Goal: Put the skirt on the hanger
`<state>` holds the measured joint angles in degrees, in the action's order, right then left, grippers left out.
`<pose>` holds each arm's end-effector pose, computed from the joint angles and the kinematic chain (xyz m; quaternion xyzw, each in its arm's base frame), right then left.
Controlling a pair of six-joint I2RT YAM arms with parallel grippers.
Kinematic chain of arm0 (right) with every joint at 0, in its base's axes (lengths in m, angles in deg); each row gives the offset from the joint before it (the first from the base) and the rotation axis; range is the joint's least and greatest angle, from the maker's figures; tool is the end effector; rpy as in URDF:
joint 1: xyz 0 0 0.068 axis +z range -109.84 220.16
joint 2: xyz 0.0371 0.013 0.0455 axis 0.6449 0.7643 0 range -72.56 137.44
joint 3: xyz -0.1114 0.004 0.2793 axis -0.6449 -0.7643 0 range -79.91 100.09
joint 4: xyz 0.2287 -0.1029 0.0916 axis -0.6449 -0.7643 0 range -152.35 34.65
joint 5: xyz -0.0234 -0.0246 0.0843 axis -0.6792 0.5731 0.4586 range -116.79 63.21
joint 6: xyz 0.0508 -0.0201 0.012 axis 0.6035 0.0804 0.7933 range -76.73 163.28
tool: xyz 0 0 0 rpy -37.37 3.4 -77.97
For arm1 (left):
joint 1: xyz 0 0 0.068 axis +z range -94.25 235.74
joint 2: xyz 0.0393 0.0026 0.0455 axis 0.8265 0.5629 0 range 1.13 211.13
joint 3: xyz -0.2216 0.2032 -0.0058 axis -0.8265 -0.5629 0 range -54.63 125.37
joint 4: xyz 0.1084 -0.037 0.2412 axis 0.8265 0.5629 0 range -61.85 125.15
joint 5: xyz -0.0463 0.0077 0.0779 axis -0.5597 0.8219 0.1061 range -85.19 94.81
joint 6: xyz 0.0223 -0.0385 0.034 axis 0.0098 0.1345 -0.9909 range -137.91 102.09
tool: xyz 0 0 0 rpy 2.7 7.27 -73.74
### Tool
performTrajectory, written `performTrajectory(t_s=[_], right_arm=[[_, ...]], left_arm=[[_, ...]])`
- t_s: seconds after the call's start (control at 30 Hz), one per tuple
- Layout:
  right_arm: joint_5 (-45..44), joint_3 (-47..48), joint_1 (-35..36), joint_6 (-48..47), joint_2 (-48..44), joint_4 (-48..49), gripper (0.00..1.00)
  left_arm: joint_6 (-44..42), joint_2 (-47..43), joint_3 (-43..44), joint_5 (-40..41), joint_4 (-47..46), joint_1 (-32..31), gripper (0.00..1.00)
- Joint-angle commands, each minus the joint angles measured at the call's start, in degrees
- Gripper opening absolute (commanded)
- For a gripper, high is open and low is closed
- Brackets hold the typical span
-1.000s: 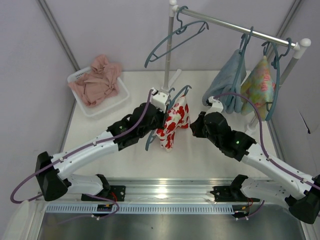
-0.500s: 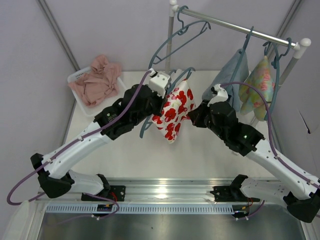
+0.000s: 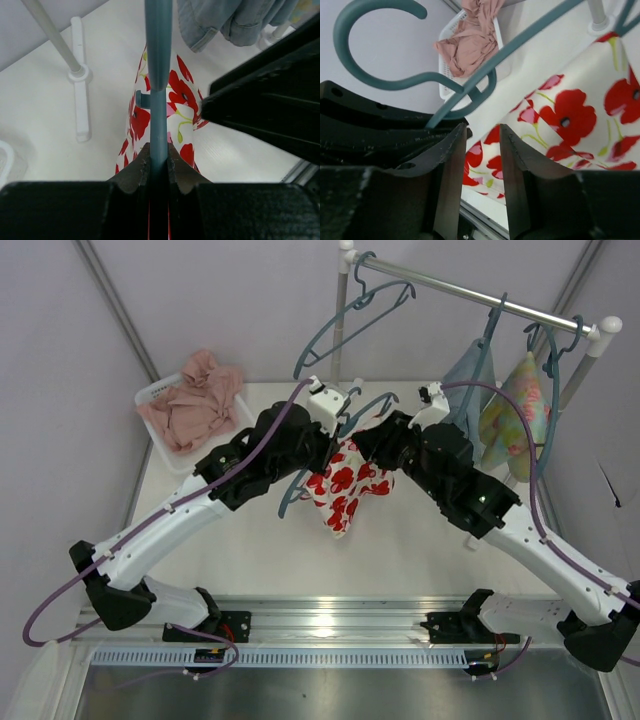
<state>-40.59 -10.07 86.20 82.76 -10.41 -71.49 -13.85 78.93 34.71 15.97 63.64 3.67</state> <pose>0.1690 0.1621 0.4490 0.0354 0.7550 0.3734 0.5378 0.1868 -0.2275 0.4632 0.2911 0.7838 -0.1833 0.5170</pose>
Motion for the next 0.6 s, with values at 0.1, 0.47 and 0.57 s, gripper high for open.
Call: performTrajectory(t_s=[0.1, 0.47, 0.57], right_arm=[[2.2, 3.28, 0.19, -2.39, 2.79, 10.16, 0.42], [3.35, 10.58, 1.42, -24.09, 3.94, 3.13, 0.39], [3.69, 10.4, 1.42, -27.78, 4.03, 3.57, 0.38]], left_arm=[[1.31, -1.95, 3.65, -5.53, -2.18, 0.22, 0.01], [1.39, -4.06, 2.77, -6.41, -0.94, 0.48, 0.01], [1.48, -4.58, 2.77, -7.55, -1.03, 0.48, 0.01]])
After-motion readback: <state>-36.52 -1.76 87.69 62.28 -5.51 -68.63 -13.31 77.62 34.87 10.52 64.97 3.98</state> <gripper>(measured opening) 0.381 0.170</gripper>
